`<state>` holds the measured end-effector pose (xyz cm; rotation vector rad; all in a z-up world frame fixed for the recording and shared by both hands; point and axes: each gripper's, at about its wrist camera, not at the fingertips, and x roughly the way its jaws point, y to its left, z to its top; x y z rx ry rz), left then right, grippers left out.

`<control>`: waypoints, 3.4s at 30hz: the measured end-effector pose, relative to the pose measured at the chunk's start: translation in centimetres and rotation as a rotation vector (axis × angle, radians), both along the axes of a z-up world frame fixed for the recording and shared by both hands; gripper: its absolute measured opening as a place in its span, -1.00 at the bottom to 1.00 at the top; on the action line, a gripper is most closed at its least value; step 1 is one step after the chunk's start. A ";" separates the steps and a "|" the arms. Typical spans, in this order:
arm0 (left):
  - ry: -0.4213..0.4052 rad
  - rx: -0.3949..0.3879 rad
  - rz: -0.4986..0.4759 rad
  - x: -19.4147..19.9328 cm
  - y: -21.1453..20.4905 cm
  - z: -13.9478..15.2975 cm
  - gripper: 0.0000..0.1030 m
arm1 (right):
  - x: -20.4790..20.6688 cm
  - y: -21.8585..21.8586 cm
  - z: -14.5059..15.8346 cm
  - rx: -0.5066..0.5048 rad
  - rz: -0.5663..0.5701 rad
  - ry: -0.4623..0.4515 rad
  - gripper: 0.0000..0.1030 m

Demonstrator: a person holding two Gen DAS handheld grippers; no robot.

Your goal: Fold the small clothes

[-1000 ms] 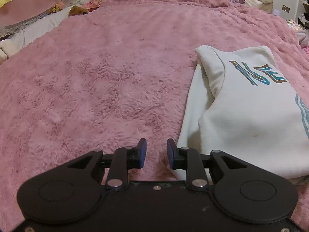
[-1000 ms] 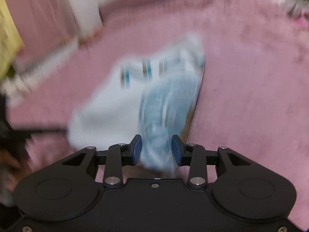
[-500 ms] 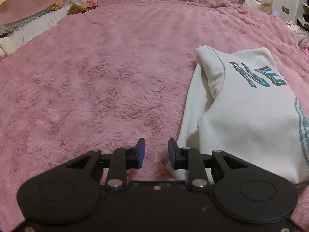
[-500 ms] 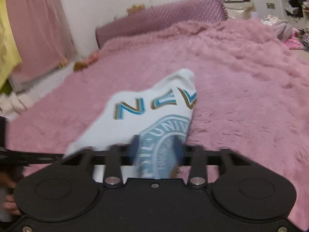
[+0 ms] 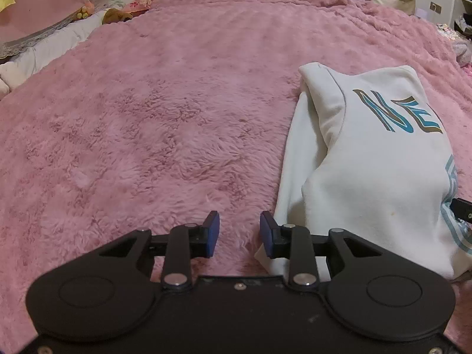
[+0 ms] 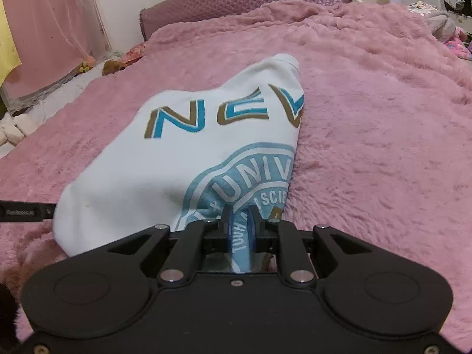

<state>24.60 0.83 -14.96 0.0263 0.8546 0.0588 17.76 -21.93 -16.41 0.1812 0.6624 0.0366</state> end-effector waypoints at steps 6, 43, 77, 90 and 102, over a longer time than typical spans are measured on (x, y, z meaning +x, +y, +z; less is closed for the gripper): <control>-0.002 -0.011 0.002 -0.2 0.3 0.1 -0.36 | -0.2 -1.0 3.9 0.032 -0.018 -0.101 -0.84; -0.022 0.041 -0.116 0.5 -3.9 -1.7 0.00 | 0.3 1.4 -0.5 -0.070 0.007 0.111 -0.06; -0.104 0.001 -0.036 10.3 -6.6 2.4 -0.04 | 4.1 -2.3 2.3 -0.063 -0.220 -0.034 -0.33; -0.014 -0.014 -0.098 16.6 -7.2 -2.0 0.02 | 9.6 -2.5 -2.2 -0.039 -0.189 0.052 -0.31; -0.138 -0.071 -0.059 19.3 -6.0 0.9 -0.01 | 14.7 -4.6 1.8 -0.015 -0.215 -0.053 -0.30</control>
